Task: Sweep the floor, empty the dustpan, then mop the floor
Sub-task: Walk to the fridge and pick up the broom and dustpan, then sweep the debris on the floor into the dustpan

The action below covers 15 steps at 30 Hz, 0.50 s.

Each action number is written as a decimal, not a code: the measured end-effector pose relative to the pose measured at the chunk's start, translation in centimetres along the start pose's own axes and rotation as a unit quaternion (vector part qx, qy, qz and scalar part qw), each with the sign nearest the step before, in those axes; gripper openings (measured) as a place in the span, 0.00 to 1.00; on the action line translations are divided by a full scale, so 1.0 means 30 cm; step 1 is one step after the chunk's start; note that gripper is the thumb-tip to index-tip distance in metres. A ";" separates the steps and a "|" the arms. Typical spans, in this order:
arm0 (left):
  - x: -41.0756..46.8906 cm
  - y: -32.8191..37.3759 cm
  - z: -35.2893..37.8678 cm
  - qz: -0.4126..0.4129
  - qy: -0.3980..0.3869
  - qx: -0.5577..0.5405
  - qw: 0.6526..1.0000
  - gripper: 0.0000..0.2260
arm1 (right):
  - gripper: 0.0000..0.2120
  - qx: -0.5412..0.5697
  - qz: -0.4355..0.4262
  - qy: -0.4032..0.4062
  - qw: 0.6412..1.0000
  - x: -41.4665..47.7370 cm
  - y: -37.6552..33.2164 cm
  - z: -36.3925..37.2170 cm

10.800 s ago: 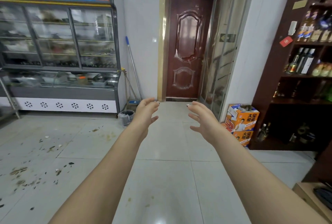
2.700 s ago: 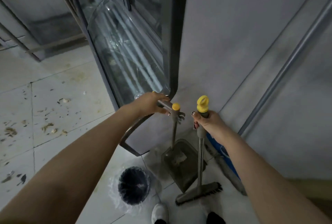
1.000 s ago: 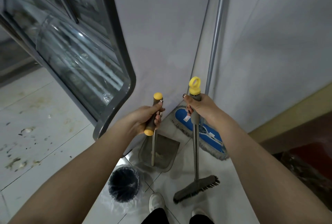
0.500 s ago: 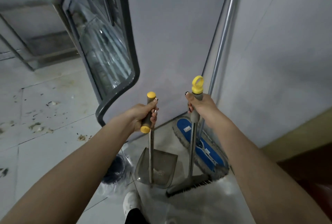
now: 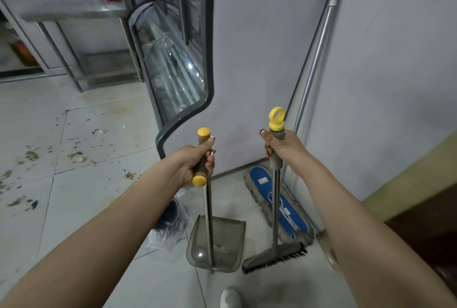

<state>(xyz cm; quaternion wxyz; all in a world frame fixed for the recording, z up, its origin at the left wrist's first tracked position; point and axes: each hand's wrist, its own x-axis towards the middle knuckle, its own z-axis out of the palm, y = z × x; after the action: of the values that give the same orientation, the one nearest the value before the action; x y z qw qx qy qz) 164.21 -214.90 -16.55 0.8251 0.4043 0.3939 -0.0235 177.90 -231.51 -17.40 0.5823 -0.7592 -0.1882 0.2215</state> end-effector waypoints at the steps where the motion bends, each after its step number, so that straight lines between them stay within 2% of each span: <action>1: -0.036 -0.022 -0.018 0.000 0.003 -0.001 1.000 0.13 | 0.16 -0.010 0.000 0.001 1.000 -0.039 -0.003 0.008; 11: -0.355 -0.235 -0.223 0.034 0.048 -0.056 0.997 0.13 | 0.16 -0.045 -0.024 -0.024 0.998 -0.396 -0.010 0.133; 15: -0.486 -0.323 -0.270 0.049 0.081 -0.075 0.993 0.13 | 0.16 -0.022 -0.031 -0.036 0.999 -0.505 -0.006 0.161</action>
<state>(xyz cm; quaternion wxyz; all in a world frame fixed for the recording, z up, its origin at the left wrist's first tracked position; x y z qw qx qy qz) 145.61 -219.94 -16.01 0.8184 0.3612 0.4398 0.0795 162.63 -235.85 -16.52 0.5649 -0.7573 -0.2370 0.2262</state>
